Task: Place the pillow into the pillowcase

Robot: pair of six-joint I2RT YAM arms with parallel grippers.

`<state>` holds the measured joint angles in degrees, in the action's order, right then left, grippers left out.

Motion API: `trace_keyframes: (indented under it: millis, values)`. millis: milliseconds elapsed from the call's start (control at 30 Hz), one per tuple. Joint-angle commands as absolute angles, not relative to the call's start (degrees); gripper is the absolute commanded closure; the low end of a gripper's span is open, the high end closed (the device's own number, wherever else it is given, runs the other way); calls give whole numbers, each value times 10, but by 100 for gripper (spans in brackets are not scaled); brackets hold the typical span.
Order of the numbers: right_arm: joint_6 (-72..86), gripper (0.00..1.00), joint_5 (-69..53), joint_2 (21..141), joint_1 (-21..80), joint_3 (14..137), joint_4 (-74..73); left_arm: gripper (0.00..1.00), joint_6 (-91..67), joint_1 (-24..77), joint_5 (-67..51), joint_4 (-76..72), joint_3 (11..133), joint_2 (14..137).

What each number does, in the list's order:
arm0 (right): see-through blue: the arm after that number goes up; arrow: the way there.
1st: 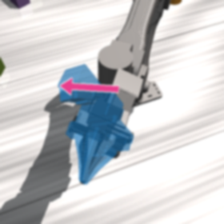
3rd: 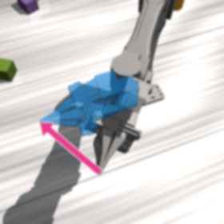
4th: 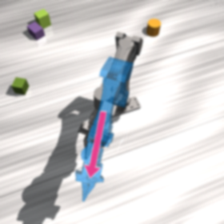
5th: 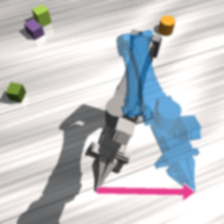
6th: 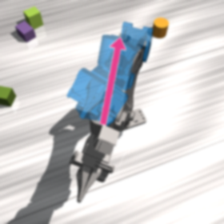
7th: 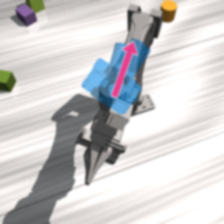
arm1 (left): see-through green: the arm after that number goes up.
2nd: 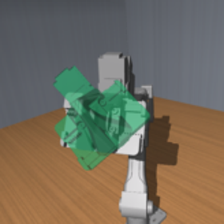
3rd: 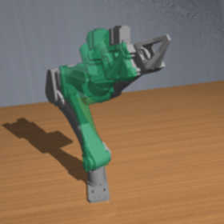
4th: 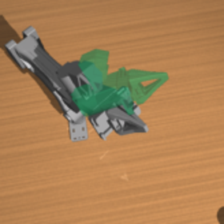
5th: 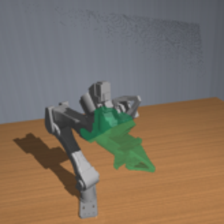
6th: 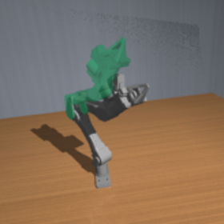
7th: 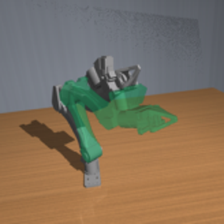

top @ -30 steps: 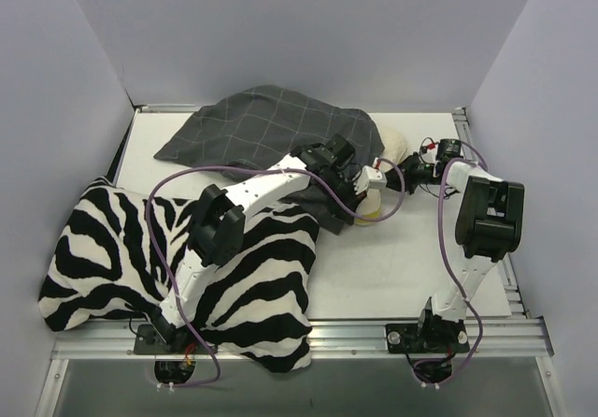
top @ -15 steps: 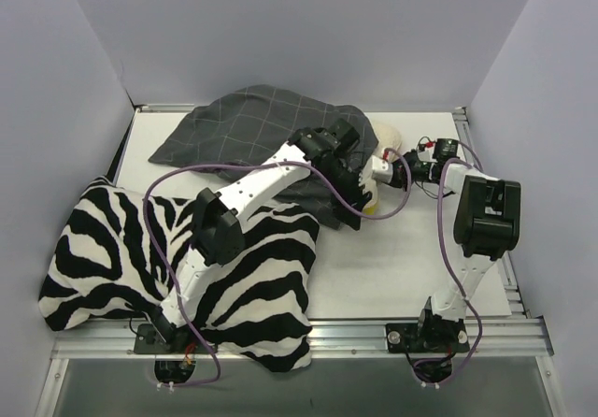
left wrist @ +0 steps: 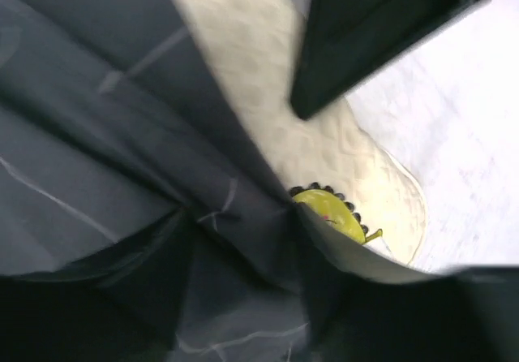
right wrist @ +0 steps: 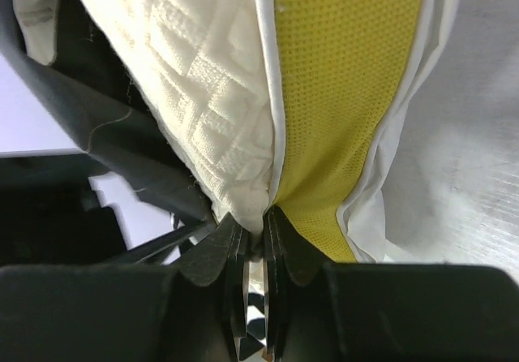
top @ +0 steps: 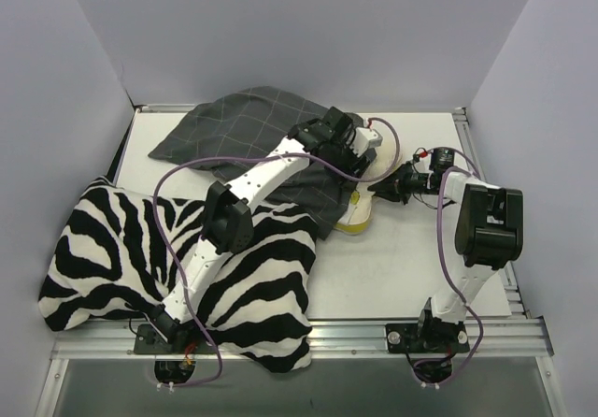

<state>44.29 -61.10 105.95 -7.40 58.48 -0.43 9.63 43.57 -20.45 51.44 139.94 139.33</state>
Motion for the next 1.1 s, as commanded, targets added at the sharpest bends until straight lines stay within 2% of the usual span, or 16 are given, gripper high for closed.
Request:
trace_keyframes:
  millis: [0, 33, 100, 133, 200, 333, 367, 433, 467, 500, 600, 700, 800, 900, 967, 1067]
  values:
    - [468, 100, -633, 1027, -69, 577, 28, 45, 126, 449, -290, 525, 1409, 1391]
    - [498, 100, -630, 1031, -69, 579, 62, 66, 140, 453, -327, 533, 1385, 1380]
    - [536, 100, -631, 1048, -69, 598, 97, 90, 245, 469, -433, 584, 1385, 1354]
    - [555, 100, -634, 1055, -72, 607, 131, 100, 304, 490, -467, 694, 1416, 1351]
    - [604, 100, -632, 1068, -73, 632, 160, 100, 518, 511, -510, 894, 1453, 1344]
    - [639, 100, -619, 1073, -73, 634, 204, 100, 615, 500, -476, 901, 1368, 1290]
    - [650, 100, -616, 1073, -68, 626, 216, 93, 645, 499, -464, 901, 1341, 1286]
    - [641, 100, -617, 1073, -61, 601, 214, 68, 634, 499, -441, 888, 1340, 1296]
    - [628, 100, -618, 1069, -56, 596, 197, 52, 586, 491, -440, 876, 1348, 1313]
    - [566, 100, -616, 1065, -48, 591, 174, 28, 549, 483, -442, 846, 1380, 1322]
    - [346, 100, -586, 1050, -29, 604, -24, 3, 401, 439, -491, 770, 1463, 1346]
    - [250, 100, -574, 1041, -26, 594, -140, 3, 201, 386, -507, 616, 1504, 1357]
    - [149, 89, -567, 1028, -32, 606, -237, 3, -5, 341, -449, 399, 1451, 1337]
    - [106, 49, -570, 1013, -70, 627, -283, 3, -90, 325, -355, 295, 1419, 1348]
    - [94, 24, -575, 1020, -110, 657, -308, 3, -91, 325, -301, 285, 1457, 1386]
    - [120, 21, -556, 1054, -143, 740, -310, 3, -100, 332, -248, 267, 1501, 1435]
